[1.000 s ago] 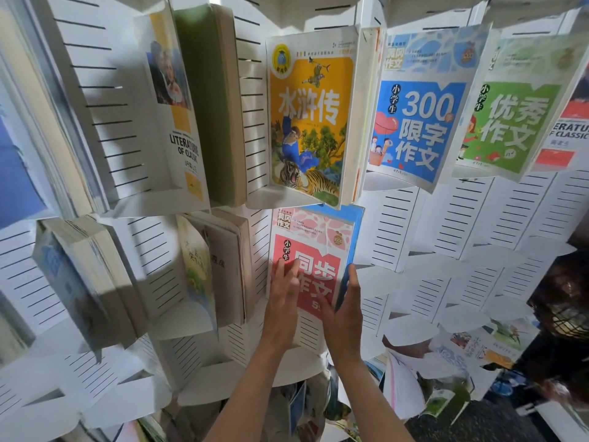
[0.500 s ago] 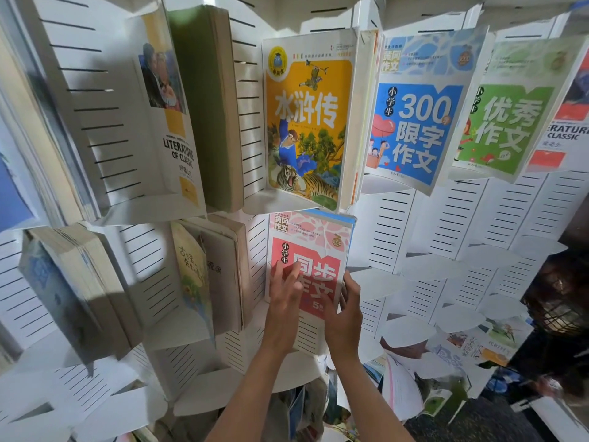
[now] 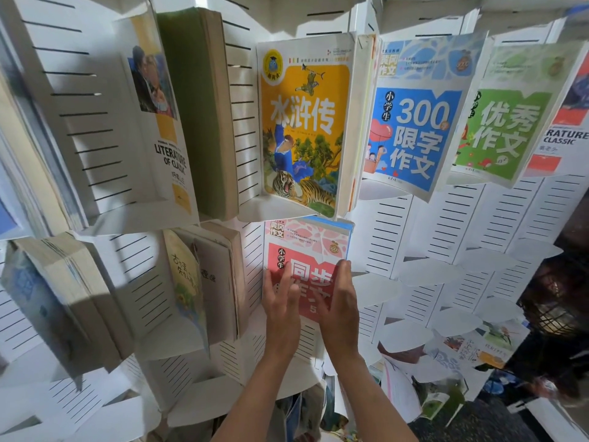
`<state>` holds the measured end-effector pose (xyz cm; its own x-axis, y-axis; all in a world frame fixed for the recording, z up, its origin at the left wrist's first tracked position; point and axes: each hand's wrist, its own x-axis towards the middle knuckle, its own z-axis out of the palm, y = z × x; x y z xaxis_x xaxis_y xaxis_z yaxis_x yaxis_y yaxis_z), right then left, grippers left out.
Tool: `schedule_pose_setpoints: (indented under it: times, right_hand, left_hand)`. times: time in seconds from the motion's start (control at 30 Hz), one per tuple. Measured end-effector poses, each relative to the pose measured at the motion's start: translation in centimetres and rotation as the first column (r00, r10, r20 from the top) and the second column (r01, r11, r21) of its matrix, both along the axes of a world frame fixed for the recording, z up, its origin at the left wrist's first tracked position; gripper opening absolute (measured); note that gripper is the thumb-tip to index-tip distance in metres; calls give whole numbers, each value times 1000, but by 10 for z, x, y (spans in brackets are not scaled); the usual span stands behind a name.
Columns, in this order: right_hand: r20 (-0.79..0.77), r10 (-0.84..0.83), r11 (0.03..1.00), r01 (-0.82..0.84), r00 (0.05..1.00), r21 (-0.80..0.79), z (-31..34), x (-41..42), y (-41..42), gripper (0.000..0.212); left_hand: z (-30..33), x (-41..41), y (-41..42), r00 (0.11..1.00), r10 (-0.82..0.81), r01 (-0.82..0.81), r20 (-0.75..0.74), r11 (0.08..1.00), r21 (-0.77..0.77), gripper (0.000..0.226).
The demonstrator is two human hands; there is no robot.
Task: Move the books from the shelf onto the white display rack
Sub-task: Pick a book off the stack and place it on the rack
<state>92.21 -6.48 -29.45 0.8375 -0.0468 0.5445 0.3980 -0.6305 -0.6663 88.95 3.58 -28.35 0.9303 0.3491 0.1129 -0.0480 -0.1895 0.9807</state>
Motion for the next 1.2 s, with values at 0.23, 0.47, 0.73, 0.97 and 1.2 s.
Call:
schedule_pose_setpoints:
  times: [0.23,0.47,0.73,0.97,1.2]
  right_hand:
    - [-18,-43,999,43,999,-10,6,2,3,71]
    - [-11,-7,1000,7,1000,-24,7,-9,3,70]
    - [-105,88,996,-87,991,15,19,1,-13,81]
    - [-11,101,995,-101,995,-5,28,-17,-21,74]
    - [-67,129,991,-130,989,-14,42,-27,-27,67]
  left_hand:
    - [6,0,11,994,-101,107,35,954,-280,51]
    - [13,1,19,987,-158,159,20,982,-104,42]
    - [25,3,-1,997,-81,82,-10,991,102,55]
    - [23,-2,8,996,-89,89,-15,954,286,54]
    - [55,-39,1,994,-79,106,-73,842,529,47]
